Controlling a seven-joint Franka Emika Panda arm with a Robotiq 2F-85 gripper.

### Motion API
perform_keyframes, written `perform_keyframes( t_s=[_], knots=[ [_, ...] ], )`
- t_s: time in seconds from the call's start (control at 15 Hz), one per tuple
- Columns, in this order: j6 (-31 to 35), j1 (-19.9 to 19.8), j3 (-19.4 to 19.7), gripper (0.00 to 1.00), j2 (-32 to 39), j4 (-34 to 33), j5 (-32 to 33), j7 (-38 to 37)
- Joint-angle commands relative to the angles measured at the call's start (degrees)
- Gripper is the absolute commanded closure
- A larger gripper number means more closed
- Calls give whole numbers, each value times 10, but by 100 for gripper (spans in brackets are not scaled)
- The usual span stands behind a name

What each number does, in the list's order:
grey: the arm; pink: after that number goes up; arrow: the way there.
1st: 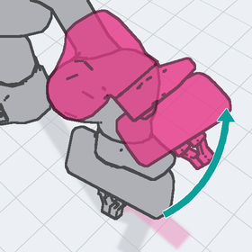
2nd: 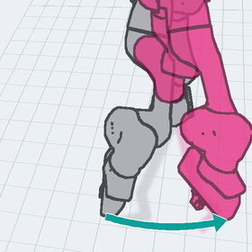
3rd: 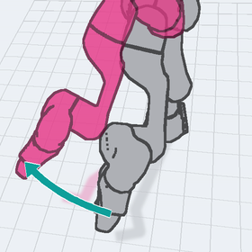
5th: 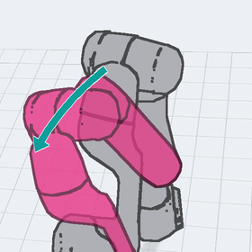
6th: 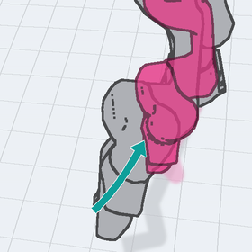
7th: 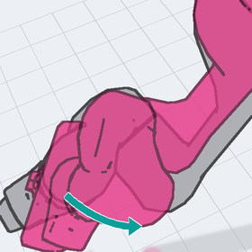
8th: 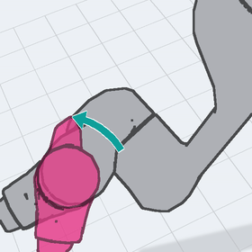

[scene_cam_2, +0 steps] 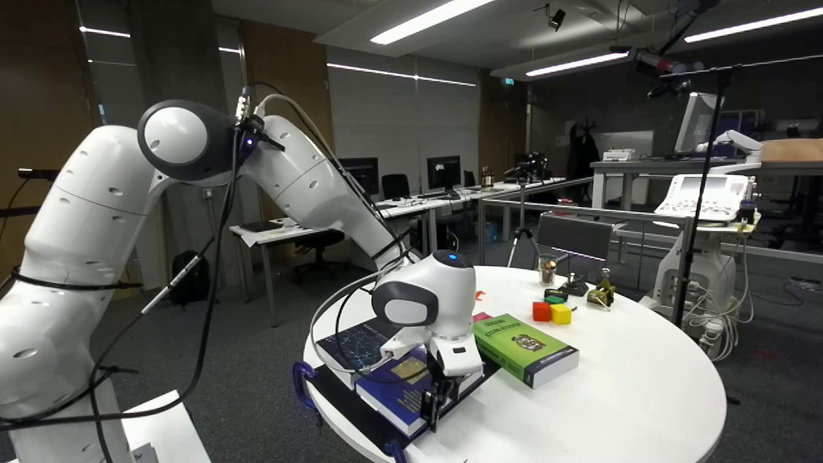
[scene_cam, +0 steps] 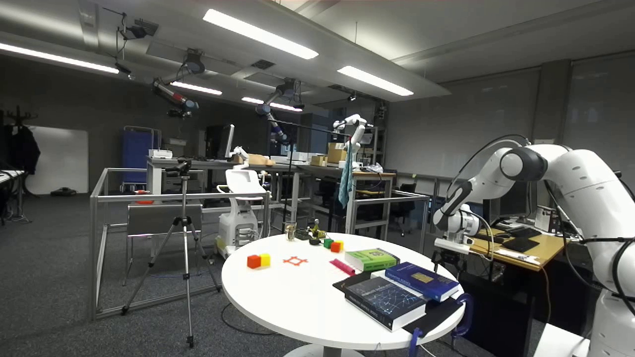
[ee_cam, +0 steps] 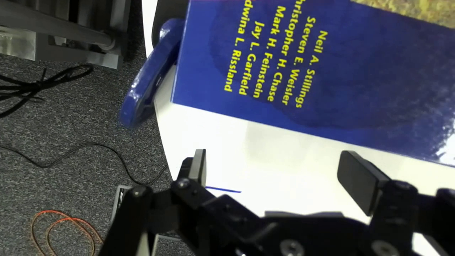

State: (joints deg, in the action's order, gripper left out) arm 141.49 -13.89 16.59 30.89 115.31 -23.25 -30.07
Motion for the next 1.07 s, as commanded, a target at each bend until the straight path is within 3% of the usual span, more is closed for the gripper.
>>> perform_keyframes(
  t_s=[0.0,0.2,0.47,1.0],
  knots=[
    [-6,2,15,0,-39,10,9,-33],
    [-23,5,31,0,-57,-4,13,-97],
    [-62,11,54,0,-72,-44,31,-252],
    [-245,-23,49,0,-56,-178,38,-486]
  ],
)
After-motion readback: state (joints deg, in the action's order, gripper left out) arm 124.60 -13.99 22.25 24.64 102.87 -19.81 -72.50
